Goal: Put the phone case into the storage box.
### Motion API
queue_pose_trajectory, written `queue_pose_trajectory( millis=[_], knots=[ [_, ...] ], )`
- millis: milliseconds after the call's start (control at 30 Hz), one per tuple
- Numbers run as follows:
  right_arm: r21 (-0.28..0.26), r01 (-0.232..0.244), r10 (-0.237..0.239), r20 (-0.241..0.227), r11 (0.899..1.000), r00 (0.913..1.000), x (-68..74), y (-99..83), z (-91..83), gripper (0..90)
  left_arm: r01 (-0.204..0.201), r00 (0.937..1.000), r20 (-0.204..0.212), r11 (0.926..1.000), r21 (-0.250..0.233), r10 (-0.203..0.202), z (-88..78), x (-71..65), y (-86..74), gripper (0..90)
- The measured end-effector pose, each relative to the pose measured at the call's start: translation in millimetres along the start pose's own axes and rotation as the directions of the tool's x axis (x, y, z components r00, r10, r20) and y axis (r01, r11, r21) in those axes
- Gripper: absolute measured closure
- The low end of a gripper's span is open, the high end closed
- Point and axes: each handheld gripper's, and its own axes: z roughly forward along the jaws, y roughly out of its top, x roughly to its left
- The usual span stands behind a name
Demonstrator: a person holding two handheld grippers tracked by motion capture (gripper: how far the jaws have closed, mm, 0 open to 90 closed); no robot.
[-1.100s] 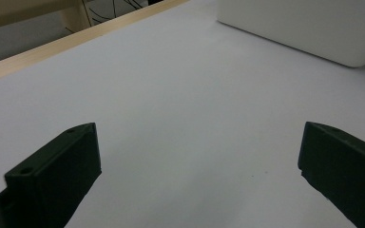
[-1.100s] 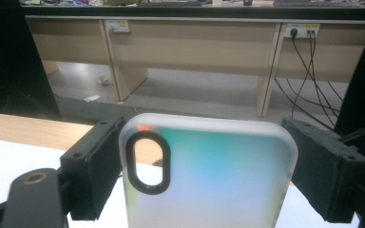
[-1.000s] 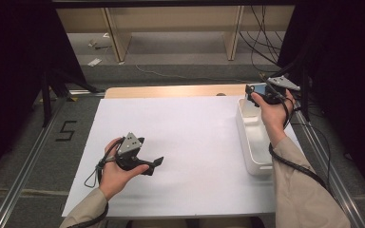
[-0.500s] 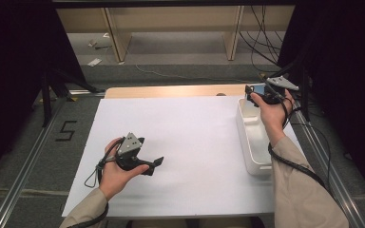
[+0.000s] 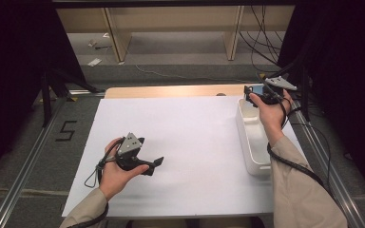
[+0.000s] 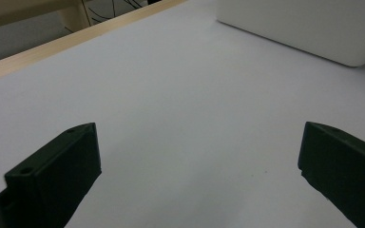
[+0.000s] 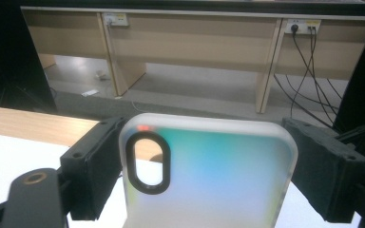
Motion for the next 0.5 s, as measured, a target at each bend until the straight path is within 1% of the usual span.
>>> queue_pose_trajectory(
  millis=[500],
  knots=[
    [0.005,0.006,-0.006,0.002,1.000,1.0000,-0.4,-2.0,2.1,18.2,0.000,1.0000,0.001,1.0000,0.001,0.000,0.3,-0.3,0.0,0.0]
  ],
)
